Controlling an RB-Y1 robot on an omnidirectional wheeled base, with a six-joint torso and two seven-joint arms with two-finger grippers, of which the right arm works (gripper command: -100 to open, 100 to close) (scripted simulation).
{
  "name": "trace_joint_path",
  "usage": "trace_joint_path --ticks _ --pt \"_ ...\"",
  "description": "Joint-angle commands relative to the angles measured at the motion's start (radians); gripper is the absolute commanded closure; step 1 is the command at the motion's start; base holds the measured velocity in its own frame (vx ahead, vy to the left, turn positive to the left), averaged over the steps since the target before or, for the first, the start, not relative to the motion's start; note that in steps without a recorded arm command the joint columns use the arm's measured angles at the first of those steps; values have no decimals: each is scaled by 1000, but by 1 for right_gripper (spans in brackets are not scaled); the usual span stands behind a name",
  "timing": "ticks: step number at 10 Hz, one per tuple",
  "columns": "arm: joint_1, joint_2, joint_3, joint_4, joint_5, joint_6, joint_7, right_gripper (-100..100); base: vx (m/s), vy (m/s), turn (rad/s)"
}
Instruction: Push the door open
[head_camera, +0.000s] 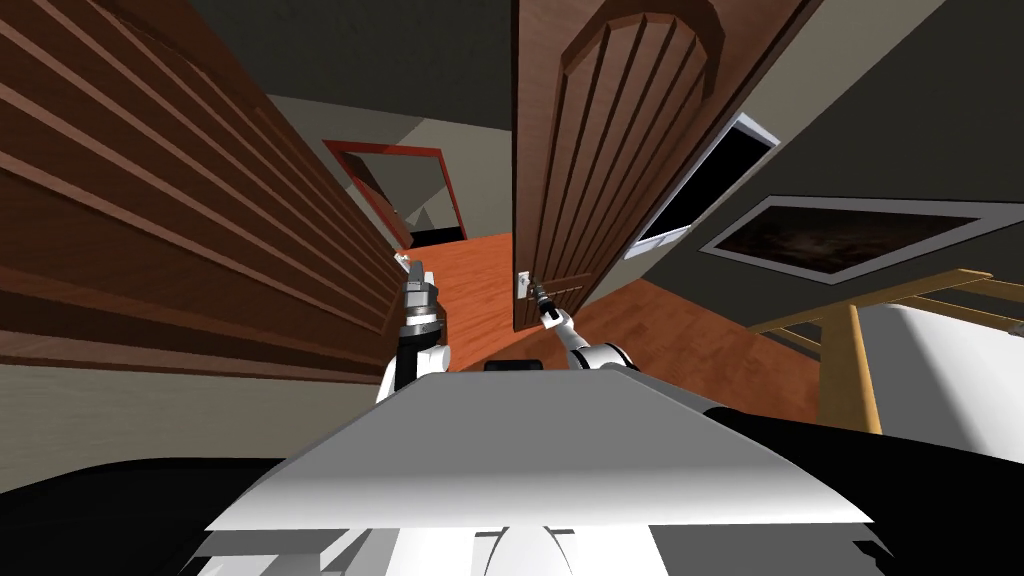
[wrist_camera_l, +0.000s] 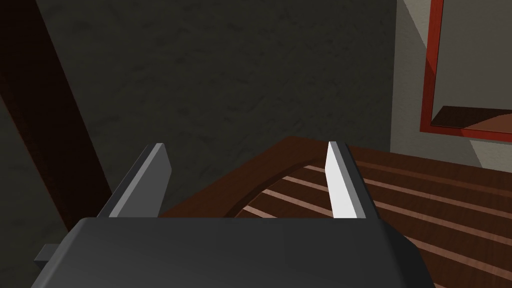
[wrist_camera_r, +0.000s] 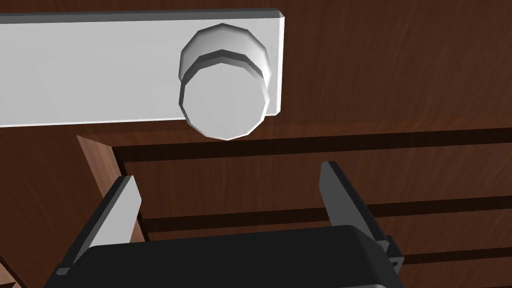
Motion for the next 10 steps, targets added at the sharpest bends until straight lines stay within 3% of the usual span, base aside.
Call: trace_joint_path --ticks 1,5,10 --pt "0 4 4 0 1 2 -4 -100 -223 -32 -25" --pt "2 15 11 -8 3 8 -9 -100 -191 -24 -10" --pt "6 7 -1 -6 -1 -1 2 -100 174 60 21"
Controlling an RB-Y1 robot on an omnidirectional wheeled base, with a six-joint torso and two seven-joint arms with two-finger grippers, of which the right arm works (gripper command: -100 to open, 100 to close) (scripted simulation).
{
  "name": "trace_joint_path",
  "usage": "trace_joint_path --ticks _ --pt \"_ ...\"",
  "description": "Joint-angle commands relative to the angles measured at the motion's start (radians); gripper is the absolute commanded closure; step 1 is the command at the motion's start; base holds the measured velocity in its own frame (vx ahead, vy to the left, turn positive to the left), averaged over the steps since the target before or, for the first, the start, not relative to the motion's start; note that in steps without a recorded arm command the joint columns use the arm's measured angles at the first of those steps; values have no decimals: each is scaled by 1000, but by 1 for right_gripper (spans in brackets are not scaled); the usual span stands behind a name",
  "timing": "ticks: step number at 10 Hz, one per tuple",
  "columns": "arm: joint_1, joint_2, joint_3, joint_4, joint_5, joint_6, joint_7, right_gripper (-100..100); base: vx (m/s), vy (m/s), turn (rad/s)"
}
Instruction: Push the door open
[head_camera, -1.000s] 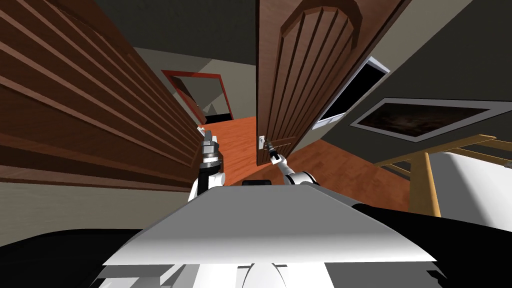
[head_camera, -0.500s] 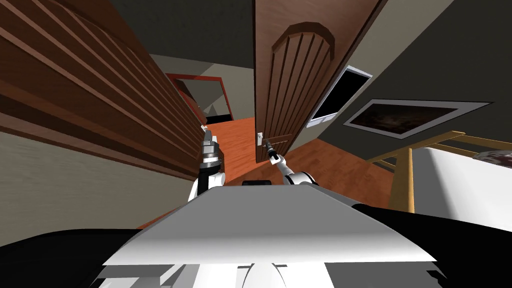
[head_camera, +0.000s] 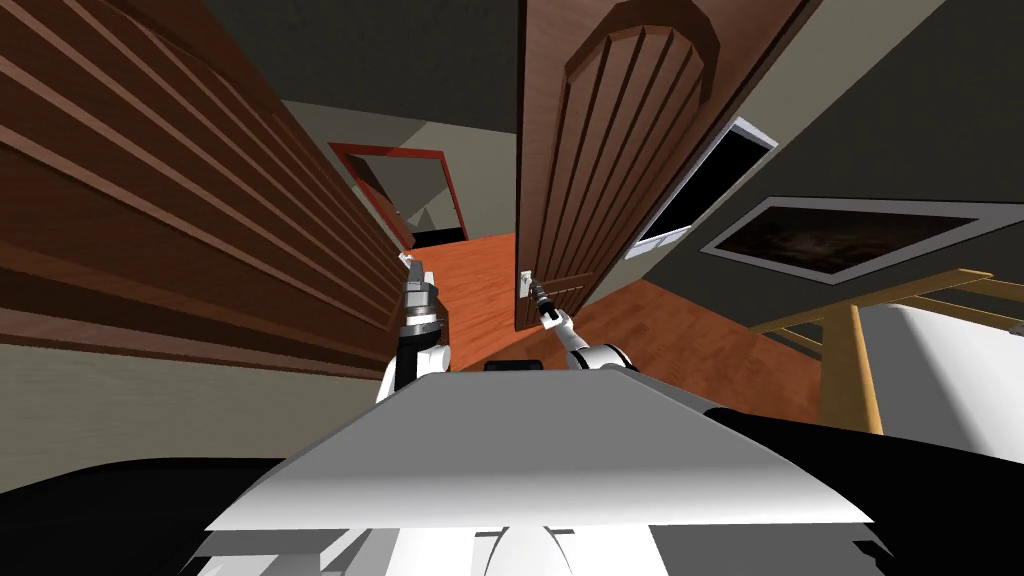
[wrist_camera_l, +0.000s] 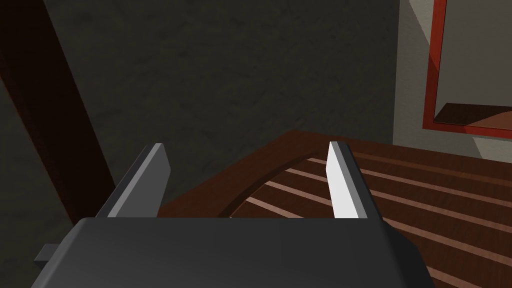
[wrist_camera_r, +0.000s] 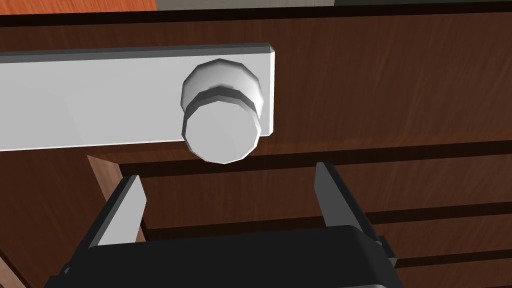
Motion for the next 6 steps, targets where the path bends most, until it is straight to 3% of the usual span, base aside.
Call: trace_joint_path --ticks 1,4,5,6 --pt "0 1 -4 3 -2 -5 4 -100 183 73 16" --pt "1 5 -7 2 -2 -7 6 -100 147 37 16" --pt "1 5 -7 2 -2 -7 6 100 -11 -2 -4" --pt "1 5 -7 2 -2 -7 6 100 -27 -8 6"
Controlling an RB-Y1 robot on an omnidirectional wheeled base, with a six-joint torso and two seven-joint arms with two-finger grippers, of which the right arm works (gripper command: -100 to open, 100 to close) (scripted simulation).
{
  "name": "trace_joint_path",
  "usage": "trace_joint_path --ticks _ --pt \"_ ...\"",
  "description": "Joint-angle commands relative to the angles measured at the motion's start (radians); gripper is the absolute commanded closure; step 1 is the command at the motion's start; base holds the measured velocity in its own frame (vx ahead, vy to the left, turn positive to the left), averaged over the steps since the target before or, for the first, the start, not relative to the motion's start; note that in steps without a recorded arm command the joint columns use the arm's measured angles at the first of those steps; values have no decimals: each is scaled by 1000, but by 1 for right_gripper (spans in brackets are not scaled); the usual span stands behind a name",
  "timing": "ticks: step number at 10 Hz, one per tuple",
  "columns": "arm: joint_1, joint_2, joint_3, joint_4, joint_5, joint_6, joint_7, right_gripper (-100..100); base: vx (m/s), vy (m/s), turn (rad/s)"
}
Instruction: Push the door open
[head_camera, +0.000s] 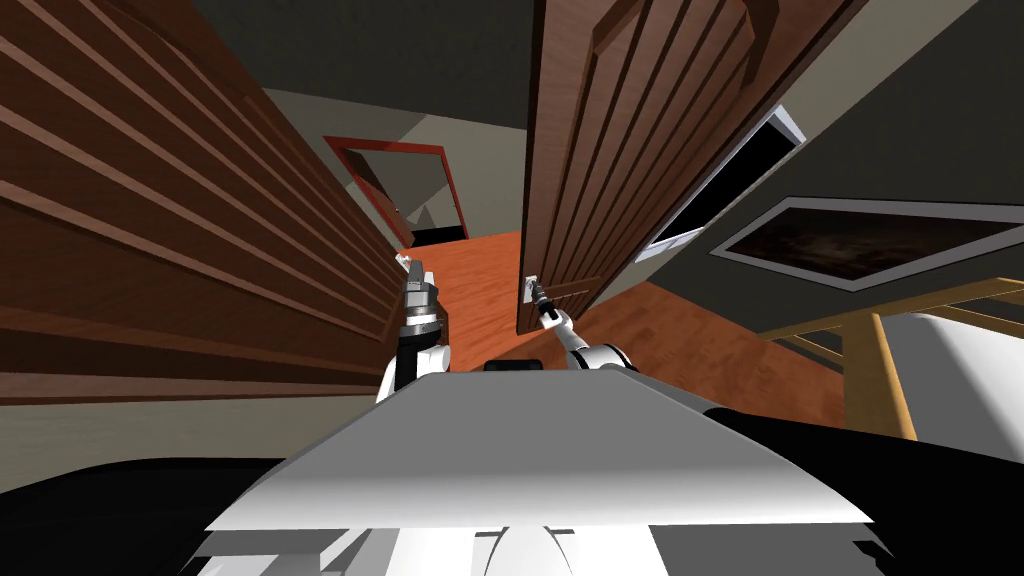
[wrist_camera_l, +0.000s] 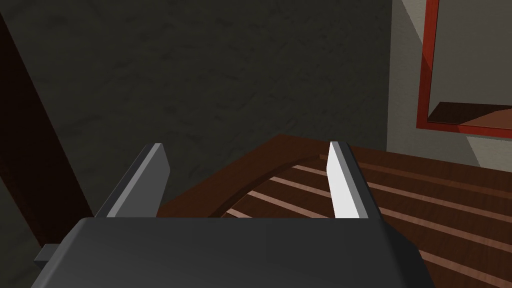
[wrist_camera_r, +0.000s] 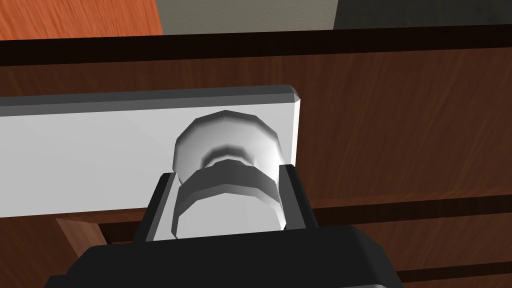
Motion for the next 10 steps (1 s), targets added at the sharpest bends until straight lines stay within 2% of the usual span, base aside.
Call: trace_joint_path --ticks 1,4,5,10 --pt "3 1 1 2 0 1 0 100 -24 -7 1" --pt "3 1 1 2 0 1 0 100 -8 -2 -3" --pt "5 -6 -12 2 -4 5 10 100 71 57 -25" --pt "7 -20 -54 -2 -20 12 39 100 159 97 -46"
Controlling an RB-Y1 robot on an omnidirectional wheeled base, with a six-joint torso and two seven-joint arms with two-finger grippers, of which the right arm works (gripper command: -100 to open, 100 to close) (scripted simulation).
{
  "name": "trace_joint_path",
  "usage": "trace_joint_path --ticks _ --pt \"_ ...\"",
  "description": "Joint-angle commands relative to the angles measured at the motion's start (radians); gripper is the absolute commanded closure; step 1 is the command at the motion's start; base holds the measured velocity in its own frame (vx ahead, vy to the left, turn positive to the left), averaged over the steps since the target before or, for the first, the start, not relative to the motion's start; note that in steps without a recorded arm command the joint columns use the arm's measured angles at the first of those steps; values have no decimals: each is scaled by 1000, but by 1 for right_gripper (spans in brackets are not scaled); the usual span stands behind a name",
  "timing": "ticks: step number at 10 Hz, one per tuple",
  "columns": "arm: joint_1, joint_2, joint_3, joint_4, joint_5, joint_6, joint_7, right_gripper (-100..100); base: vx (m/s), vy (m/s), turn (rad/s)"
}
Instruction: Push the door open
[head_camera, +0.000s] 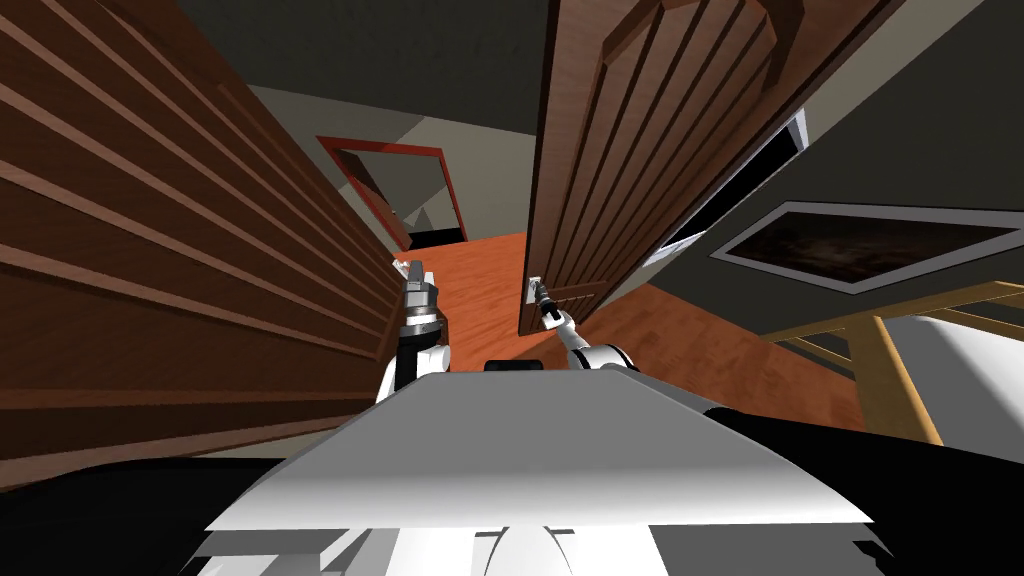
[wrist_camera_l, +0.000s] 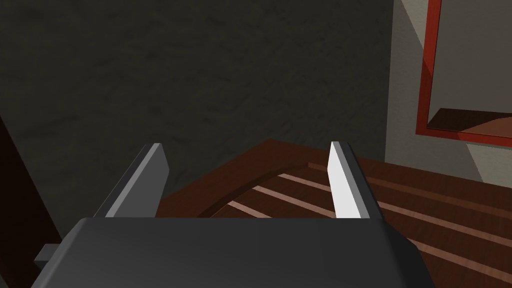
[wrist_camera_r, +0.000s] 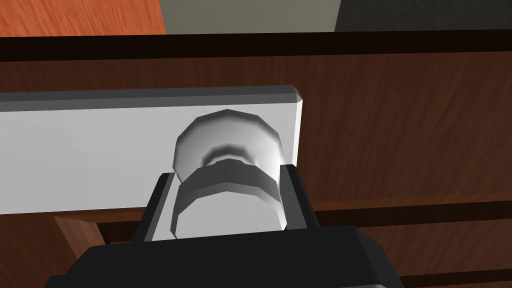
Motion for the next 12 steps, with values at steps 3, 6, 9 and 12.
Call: trace_joint_path --ticks 3,6,9,12 --pt "9 -14 -22 -26 -7 7 14 100 127 70 -22" --pt "11 -21 -65 -30 -23 14 44 100 171 102 -88" --pt "13 -23 -104 -34 -37 21 71 100 181 142 -89" --pt "24 -16 -101 -53 -37 37 69 -100 -19 65 -45"
